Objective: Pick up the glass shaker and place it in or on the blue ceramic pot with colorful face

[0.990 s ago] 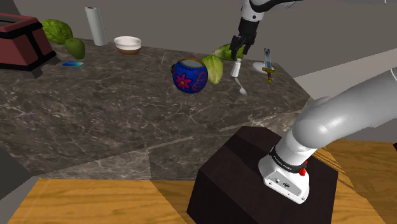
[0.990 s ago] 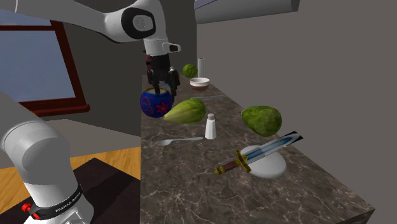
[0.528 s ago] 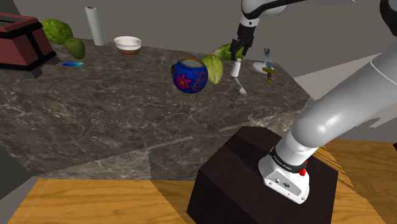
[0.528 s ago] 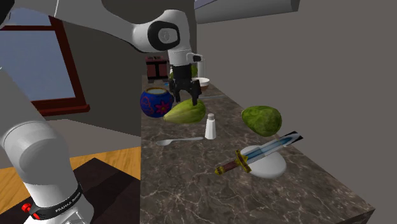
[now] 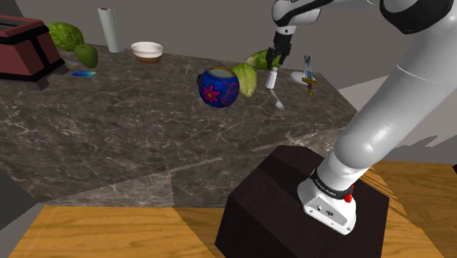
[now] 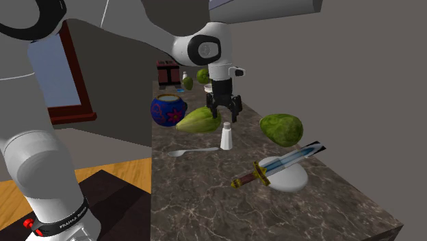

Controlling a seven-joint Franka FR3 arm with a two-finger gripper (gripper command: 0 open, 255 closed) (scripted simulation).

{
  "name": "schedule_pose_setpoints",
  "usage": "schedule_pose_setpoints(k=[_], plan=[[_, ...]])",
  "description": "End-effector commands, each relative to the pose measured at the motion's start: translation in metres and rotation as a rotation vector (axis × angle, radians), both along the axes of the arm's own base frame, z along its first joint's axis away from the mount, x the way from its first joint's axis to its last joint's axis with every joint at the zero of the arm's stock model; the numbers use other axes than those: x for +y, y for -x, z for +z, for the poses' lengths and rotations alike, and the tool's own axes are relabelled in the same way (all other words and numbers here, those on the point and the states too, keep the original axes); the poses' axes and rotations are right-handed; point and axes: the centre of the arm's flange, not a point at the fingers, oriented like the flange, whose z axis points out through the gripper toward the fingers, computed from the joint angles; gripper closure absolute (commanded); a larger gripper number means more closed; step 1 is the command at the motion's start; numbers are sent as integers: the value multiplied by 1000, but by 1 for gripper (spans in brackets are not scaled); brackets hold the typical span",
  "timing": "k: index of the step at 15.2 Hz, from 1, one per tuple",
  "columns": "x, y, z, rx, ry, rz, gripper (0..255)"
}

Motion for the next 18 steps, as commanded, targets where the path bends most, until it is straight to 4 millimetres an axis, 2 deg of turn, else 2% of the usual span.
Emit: schedule_pose_setpoints(k=[1, 7, 15, 16, 18], plan=[[-8, -3, -9, 1, 1, -2, 0], [-11, -3, -44, 1, 1, -2, 0], [-11, -3, -44, 1, 1, -2, 0], [-11, -3, -44, 1, 1, -2, 255], [-11, -3, -44, 1, 1, -2, 255]])
